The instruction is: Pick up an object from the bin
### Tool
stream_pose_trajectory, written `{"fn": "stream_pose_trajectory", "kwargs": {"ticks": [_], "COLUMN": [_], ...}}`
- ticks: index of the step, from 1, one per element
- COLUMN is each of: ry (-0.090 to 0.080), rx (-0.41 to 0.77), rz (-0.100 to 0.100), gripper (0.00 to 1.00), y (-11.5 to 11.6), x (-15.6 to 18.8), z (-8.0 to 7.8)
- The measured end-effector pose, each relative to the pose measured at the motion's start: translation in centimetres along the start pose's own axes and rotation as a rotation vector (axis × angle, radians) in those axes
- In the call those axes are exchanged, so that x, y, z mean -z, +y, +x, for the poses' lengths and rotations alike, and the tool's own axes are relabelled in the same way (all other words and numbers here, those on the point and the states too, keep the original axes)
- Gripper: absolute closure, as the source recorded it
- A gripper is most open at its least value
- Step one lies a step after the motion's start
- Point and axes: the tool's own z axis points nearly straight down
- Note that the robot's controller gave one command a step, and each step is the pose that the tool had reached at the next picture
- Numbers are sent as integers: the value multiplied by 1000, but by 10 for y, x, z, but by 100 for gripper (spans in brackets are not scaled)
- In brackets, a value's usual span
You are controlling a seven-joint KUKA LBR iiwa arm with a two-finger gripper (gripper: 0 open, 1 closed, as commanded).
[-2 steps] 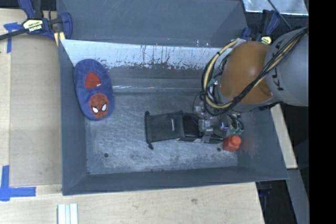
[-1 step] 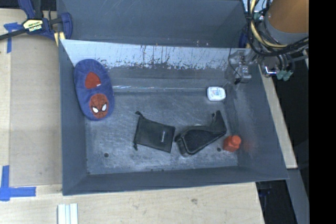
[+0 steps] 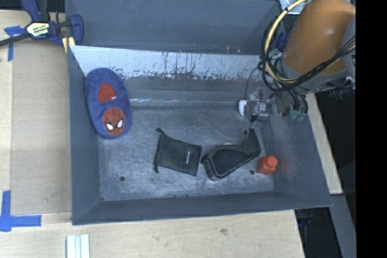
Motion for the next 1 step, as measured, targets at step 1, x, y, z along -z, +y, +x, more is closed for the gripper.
{"fn": "stream_pose_trajectory", "kwargs": {"ticks": [1], "ry": [-9], "rx": [2], "rz": [0], "gripper": [0], "y": [0], "x": [5], "z": [-2]}}
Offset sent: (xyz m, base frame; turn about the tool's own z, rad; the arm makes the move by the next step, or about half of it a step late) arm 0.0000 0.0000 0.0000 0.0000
